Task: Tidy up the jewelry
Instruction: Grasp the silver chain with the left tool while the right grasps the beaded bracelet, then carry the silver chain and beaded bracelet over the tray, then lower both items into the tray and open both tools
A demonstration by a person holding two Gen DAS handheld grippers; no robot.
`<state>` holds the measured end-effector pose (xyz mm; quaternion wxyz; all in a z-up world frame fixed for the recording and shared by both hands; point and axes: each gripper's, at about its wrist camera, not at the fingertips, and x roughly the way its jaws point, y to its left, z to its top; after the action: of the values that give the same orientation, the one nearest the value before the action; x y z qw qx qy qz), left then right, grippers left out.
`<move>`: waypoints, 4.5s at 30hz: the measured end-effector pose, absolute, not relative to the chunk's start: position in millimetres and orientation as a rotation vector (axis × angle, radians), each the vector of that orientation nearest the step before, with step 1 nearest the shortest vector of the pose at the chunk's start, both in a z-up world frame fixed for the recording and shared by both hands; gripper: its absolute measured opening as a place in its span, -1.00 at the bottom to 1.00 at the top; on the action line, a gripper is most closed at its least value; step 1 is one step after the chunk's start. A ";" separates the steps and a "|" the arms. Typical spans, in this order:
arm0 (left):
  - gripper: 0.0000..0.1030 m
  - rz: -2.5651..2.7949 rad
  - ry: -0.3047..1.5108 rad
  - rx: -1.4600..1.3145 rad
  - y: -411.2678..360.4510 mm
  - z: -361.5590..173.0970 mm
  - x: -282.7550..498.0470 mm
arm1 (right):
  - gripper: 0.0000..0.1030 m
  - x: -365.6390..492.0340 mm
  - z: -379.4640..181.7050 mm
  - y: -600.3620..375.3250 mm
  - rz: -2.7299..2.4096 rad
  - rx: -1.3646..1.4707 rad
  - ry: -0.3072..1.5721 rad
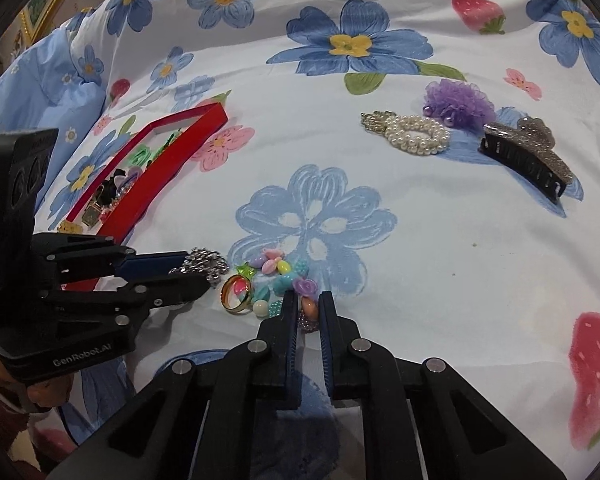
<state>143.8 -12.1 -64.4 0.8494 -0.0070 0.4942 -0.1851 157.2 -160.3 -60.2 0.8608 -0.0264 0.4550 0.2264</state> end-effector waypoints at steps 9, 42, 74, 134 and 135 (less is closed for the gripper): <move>-0.75 -0.386 0.957 -0.137 14.6 -25.7 126.7 | -0.81 151.2 -26.2 -187.5 0.461 0.075 0.890; -0.75 -0.140 0.783 -0.343 148.1 31.0 53.4 | -0.81 116.5 29.6 -106.2 0.686 0.069 0.778; -0.75 -0.016 0.843 -0.415 216.7 -16.0 58.4 | -0.81 120.5 4.5 36.8 0.911 -0.021 0.860; -0.36 0.021 0.973 -0.452 216.6 -59.5 67.7 | -0.75 142.9 -52.4 55.8 0.862 -0.143 1.042; -0.35 0.020 0.970 -0.454 216.4 -57.7 66.6 | -0.67 142.7 -51.3 54.0 0.856 -0.139 1.040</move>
<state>66.6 216.4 -57.7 0.8600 -0.2165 0.4621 0.0097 142.7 54.0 -51.3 0.7796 -0.0643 0.4810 0.3959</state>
